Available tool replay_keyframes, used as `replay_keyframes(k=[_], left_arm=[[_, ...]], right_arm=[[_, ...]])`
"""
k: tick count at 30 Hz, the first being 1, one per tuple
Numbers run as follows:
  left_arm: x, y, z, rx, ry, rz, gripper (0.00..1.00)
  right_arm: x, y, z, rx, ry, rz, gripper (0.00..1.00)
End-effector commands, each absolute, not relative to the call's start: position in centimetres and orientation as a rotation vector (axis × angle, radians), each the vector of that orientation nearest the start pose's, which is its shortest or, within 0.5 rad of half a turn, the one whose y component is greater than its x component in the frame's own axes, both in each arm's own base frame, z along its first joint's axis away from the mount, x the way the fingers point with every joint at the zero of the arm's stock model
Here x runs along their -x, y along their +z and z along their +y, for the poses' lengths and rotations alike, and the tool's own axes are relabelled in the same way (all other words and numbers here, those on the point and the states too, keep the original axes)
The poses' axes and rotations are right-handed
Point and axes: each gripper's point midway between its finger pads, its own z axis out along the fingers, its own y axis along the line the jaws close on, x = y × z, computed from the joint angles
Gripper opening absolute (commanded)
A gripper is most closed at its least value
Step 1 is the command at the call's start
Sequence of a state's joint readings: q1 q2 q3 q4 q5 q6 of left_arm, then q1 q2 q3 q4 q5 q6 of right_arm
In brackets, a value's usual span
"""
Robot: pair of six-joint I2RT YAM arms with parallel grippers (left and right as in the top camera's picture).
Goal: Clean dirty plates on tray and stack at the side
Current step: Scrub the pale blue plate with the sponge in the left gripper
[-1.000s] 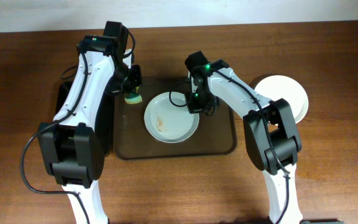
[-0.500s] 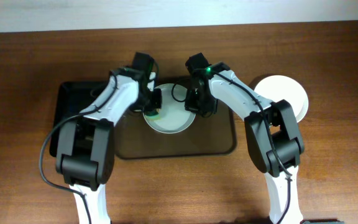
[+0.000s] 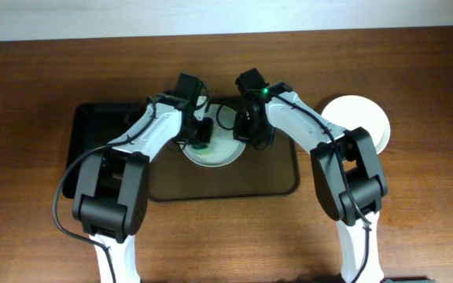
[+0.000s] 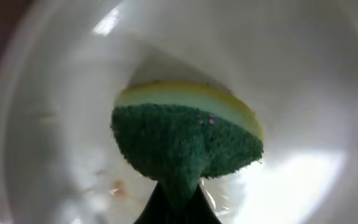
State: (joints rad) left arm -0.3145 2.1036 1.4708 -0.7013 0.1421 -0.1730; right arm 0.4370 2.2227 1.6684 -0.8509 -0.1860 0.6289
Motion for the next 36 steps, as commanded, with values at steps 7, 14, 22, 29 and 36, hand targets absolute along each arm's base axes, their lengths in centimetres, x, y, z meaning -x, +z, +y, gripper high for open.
replay_keyframes(k=[7,14,22,29,36], left_arm=[[-37.2,-0.1,-18.3,-0.425,-0.569,3.035,0.0],[-43.7,0.0,-16.0,-0.39,-0.233,2.814,0.0],[-39.9,-1.1,-12.5,-0.129,-0.056,3.026,0.0],[-36.4,0.0,-19.2,-0.189,-0.605,3.111,0.0],[-42.1,-0.4,-16.0,-0.121,-0.256,2.918,0.0]], right_arm=[[-38.4,-3.3,21.0,-0.244,0.219,3.139,0.04],[-38.3,-3.4,21.0,-0.239,0.215,3.143,0.04],[-38.4,-3.4,21.0,-0.238,0.213,3.138,0.04],[-38.4,-3.4,21.0,-0.238,0.213,3.139,0.04],[-38.4,-3.4,20.9,-0.238,0.211,3.141,0.04]])
